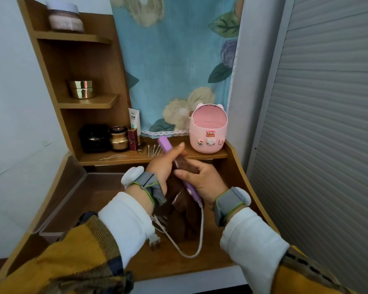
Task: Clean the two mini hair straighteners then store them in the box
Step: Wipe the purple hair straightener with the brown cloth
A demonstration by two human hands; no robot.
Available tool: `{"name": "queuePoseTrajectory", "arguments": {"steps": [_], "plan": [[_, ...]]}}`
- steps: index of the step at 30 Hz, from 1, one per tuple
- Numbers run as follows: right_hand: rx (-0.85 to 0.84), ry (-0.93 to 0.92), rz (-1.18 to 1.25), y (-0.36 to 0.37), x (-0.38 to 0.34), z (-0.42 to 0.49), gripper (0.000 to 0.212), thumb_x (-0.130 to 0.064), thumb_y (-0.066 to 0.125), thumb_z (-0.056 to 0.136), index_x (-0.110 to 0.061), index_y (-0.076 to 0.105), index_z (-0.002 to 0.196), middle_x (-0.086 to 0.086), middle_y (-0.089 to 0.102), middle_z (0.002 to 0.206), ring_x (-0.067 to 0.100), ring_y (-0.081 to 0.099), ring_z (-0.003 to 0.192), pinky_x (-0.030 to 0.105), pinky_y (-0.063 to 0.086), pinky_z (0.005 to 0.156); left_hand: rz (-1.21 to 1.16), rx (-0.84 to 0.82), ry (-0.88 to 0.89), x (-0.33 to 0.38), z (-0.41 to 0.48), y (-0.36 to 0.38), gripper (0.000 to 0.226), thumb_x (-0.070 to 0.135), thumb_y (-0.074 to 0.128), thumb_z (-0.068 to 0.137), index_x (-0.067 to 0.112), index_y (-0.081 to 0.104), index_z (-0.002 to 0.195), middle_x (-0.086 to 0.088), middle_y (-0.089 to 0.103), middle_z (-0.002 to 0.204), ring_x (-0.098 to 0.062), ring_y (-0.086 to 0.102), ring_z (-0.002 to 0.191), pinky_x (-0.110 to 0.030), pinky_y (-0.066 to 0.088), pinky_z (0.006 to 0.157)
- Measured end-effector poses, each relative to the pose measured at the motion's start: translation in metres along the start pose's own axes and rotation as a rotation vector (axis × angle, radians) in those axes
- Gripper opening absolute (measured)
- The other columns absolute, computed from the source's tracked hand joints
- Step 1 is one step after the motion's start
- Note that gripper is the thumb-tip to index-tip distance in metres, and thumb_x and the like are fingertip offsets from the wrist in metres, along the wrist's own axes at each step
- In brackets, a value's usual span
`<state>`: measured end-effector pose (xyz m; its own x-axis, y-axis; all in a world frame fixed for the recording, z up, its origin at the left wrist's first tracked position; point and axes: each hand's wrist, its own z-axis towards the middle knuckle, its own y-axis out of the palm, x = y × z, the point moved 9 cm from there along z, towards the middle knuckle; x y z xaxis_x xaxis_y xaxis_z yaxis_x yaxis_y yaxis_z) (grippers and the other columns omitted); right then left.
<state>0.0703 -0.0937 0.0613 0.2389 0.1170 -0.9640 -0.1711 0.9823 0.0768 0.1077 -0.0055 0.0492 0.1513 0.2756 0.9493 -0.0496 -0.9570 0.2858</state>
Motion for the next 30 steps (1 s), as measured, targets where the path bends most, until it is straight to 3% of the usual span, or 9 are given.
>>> {"name": "queuePoseTrajectory", "arguments": {"steps": [3, 6, 9, 12, 14, 16, 21, 23, 30], "plan": [[0.241, 0.001, -0.049, -0.025, 0.001, -0.002, 0.019, -0.015, 0.063, 0.087, -0.018, 0.069, 0.106, 0.001, 0.071, 0.1, 0.012, 0.064, 0.092, 0.026, 0.051, 0.086, -0.17, 0.055, 0.044, 0.006, 0.001, -0.003, 0.022, 0.032, 0.065, 0.084, 0.013, 0.065, 0.074, -0.003, 0.067, 0.075, -0.015, 0.062, 0.072, -0.032, 0.051, 0.08], [0.47, 0.096, 0.153, -0.048, 0.014, -0.012, 0.019, -0.031, 0.058, 0.091, -0.022, 0.069, 0.104, 0.003, 0.072, 0.099, 0.015, 0.069, 0.089, 0.028, 0.057, 0.077, -0.305, 0.112, 0.088, 0.01, 0.002, -0.011, 0.023, 0.03, 0.065, 0.084, 0.013, 0.061, 0.099, -0.003, 0.068, 0.094, -0.017, 0.06, 0.096, -0.035, 0.043, 0.094], [0.302, 0.118, 0.144, -0.032, 0.012, -0.017, 0.027, -0.046, 0.047, 0.093, -0.03, 0.069, 0.097, -0.004, 0.07, 0.098, 0.009, 0.068, 0.091, 0.021, 0.055, 0.077, -0.473, 0.125, 0.119, 0.009, 0.004, -0.016, 0.031, 0.023, 0.063, 0.087, 0.017, 0.053, 0.116, -0.004, 0.066, 0.095, -0.019, 0.061, 0.095, -0.04, 0.042, 0.096], [0.05, 0.003, -0.144, 0.004, -0.002, -0.02, 0.033, -0.028, 0.036, 0.101, -0.026, 0.055, 0.127, -0.017, 0.06, 0.11, -0.015, 0.057, 0.1, 0.001, 0.039, 0.084, -0.52, 0.145, 0.112, 0.003, 0.004, -0.018, 0.031, 0.031, 0.065, 0.085, 0.016, 0.055, 0.11, -0.005, 0.063, 0.086, -0.02, 0.062, 0.08, -0.046, 0.05, 0.088], [0.019, -0.078, -0.45, 0.008, 0.003, -0.013, 0.051, -0.019, 0.048, 0.097, -0.033, 0.031, 0.143, -0.009, 0.049, 0.136, 0.001, 0.043, 0.127, 0.014, 0.032, 0.103, -0.523, 0.18, 0.114, 0.0, 0.003, -0.02, 0.028, 0.037, 0.066, 0.083, 0.017, 0.057, 0.101, -0.004, 0.061, 0.074, -0.018, 0.063, 0.069, -0.041, 0.054, 0.075], [0.027, -0.11, -0.731, 0.004, 0.005, -0.005, 0.064, -0.016, 0.054, 0.092, -0.024, 0.024, 0.148, 0.001, 0.038, 0.148, 0.014, 0.035, 0.136, 0.032, 0.028, 0.113, -0.582, 0.192, 0.147, 0.002, 0.002, -0.018, 0.018, 0.032, 0.065, 0.085, 0.018, 0.054, 0.082, 0.002, 0.053, 0.056, -0.011, 0.056, 0.054, -0.03, 0.051, 0.058], [-0.052, -0.186, -1.027, 0.009, -0.005, 0.006, 0.028, -0.024, 0.055, 0.092, -0.005, 0.053, 0.113, 0.015, 0.061, 0.114, 0.032, 0.057, 0.104, 0.042, 0.045, 0.087, -0.718, 0.093, 0.142, 0.009, 0.005, -0.011, 0.033, 0.033, 0.06, 0.089, 0.016, 0.044, 0.065, 0.004, 0.045, 0.044, -0.011, 0.05, 0.045, -0.023, 0.05, 0.051], [-0.09, -0.128, -0.946, 0.005, -0.004, 0.01, 0.03, -0.029, 0.055, 0.093, -0.004, 0.057, 0.109, 0.014, 0.065, 0.106, 0.029, 0.06, 0.098, 0.04, 0.047, 0.086, -0.723, 0.05, 0.155, 0.014, 0.005, -0.012, 0.035, 0.035, 0.057, 0.09, 0.017, 0.042, 0.064, 0.005, 0.044, 0.043, -0.012, 0.05, 0.048, -0.024, 0.052, 0.052], [-0.263, 0.287, 0.033, 0.003, 0.023, 0.0, 0.018, -0.017, 0.048, 0.096, -0.011, 0.064, 0.1, 0.0, 0.07, 0.082, 0.009, 0.065, 0.076, 0.023, 0.052, 0.077, -0.728, -0.068, 0.231, 0.032, 0.0, -0.014, 0.033, 0.04, 0.051, 0.092, 0.018, 0.046, 0.066, 0.006, 0.044, 0.046, -0.013, 0.047, 0.059, -0.031, 0.044, 0.069]]}}
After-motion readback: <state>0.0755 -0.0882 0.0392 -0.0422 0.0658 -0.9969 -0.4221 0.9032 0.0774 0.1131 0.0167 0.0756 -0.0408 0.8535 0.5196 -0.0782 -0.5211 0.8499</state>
